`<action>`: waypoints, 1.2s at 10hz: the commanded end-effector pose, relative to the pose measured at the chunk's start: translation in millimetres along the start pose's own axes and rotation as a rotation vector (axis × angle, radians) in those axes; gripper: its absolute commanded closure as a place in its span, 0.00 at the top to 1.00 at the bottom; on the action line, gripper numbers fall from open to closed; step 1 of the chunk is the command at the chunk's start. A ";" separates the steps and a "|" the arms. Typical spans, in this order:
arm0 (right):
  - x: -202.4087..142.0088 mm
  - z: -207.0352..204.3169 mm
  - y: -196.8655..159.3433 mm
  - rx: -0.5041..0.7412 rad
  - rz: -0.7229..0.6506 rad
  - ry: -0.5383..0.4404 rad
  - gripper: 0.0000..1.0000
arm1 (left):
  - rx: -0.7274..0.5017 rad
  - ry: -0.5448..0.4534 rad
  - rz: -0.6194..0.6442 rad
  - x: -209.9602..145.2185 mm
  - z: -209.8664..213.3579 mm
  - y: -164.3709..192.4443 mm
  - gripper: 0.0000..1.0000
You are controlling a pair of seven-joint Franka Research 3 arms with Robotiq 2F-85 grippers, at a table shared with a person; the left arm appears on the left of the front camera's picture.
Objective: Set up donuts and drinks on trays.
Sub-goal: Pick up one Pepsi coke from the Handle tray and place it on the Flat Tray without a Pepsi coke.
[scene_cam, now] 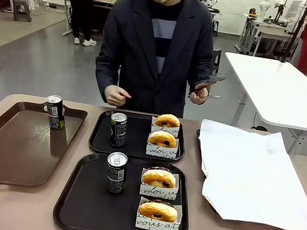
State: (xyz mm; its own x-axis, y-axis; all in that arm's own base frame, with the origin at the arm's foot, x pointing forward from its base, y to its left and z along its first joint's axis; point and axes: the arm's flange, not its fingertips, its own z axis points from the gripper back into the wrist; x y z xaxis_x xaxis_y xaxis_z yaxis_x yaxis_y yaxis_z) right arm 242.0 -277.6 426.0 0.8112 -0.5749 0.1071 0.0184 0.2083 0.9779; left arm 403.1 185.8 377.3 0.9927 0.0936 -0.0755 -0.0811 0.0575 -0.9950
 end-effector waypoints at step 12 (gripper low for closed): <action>0.0 -0.1 0.7 0.007 0.012 0.002 1.00 | 0.070 -0.005 -0.040 4.7 39.5 -13.2 1.00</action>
State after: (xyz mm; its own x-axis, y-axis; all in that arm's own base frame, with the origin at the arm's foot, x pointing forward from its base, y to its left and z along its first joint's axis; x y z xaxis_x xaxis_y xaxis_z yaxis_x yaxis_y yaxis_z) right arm 242.0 -277.6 426.0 0.8112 -0.5749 0.1071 0.0184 0.2082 0.9779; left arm 406.1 224.2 390.5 0.9962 0.0812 -0.0316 -0.0434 0.1483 -0.9880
